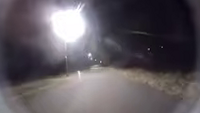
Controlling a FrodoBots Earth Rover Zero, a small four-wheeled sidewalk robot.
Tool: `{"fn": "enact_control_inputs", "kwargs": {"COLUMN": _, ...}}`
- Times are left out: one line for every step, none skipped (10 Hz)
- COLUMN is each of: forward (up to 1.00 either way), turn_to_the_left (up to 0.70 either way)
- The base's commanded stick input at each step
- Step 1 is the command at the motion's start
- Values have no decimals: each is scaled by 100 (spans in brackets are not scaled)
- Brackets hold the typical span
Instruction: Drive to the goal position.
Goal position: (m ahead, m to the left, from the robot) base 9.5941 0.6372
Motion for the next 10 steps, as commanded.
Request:
{"fn": "enact_control_inputs", "kwargs": {"forward": 100, "turn_to_the_left": 0}}
{"fn": "enact_control_inputs", "kwargs": {"forward": 100, "turn_to_the_left": 0}}
{"fn": "enact_control_inputs", "kwargs": {"forward": 100, "turn_to_the_left": 0}}
{"fn": "enact_control_inputs", "kwargs": {"forward": 100, "turn_to_the_left": 0}}
{"fn": "enact_control_inputs", "kwargs": {"forward": 100, "turn_to_the_left": 0}}
{"fn": "enact_control_inputs", "kwargs": {"forward": 100, "turn_to_the_left": 0}}
{"fn": "enact_control_inputs", "kwargs": {"forward": 100, "turn_to_the_left": 0}}
{"fn": "enact_control_inputs", "kwargs": {"forward": 100, "turn_to_the_left": 0}}
{"fn": "enact_control_inputs", "kwargs": {"forward": 100, "turn_to_the_left": 0}}
{"fn": "enact_control_inputs", "kwargs": {"forward": 100, "turn_to_the_left": 0}}
